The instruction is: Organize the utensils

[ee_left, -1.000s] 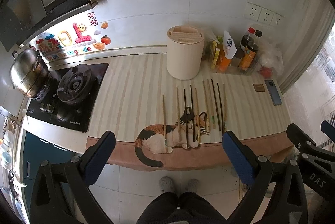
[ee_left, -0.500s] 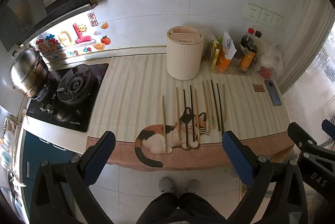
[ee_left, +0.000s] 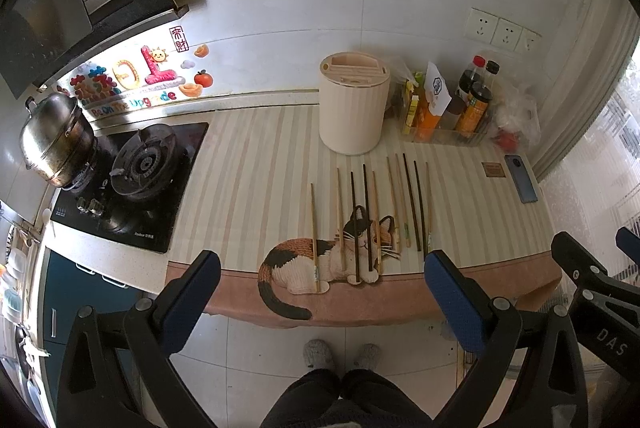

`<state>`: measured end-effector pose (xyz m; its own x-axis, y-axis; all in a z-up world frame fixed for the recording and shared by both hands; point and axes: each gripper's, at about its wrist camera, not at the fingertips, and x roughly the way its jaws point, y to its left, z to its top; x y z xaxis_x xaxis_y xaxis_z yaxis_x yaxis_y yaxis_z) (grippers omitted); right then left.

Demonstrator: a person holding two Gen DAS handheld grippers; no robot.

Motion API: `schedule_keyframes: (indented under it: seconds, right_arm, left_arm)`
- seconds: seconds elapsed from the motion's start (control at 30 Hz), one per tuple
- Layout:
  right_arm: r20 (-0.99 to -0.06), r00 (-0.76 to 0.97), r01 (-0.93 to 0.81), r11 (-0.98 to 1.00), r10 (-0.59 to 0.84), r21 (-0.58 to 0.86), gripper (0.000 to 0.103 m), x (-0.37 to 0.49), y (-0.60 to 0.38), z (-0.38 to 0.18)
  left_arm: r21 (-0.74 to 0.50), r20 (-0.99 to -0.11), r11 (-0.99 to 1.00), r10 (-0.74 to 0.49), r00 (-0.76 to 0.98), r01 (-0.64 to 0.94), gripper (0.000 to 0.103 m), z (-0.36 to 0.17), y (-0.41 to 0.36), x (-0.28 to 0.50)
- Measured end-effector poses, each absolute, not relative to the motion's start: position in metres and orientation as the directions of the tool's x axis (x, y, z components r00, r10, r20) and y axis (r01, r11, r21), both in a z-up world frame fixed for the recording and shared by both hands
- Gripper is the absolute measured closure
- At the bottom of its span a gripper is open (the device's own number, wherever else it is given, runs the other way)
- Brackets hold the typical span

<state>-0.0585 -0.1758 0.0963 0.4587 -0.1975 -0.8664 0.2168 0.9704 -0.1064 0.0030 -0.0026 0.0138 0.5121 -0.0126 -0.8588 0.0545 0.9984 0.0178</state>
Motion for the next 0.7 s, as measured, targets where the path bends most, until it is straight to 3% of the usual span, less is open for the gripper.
schedule_keyframes:
  seconds: [0.7]
  right_arm:
    - [-0.858,0.473,0.219,0.970,-0.202,-0.108,0.000,-0.060,-0.174,0.102]
  left_arm:
    - [0.016,-0.852,0.999,-0.010,0.523,0.045,0.000,0.023,-0.005,-0.001]
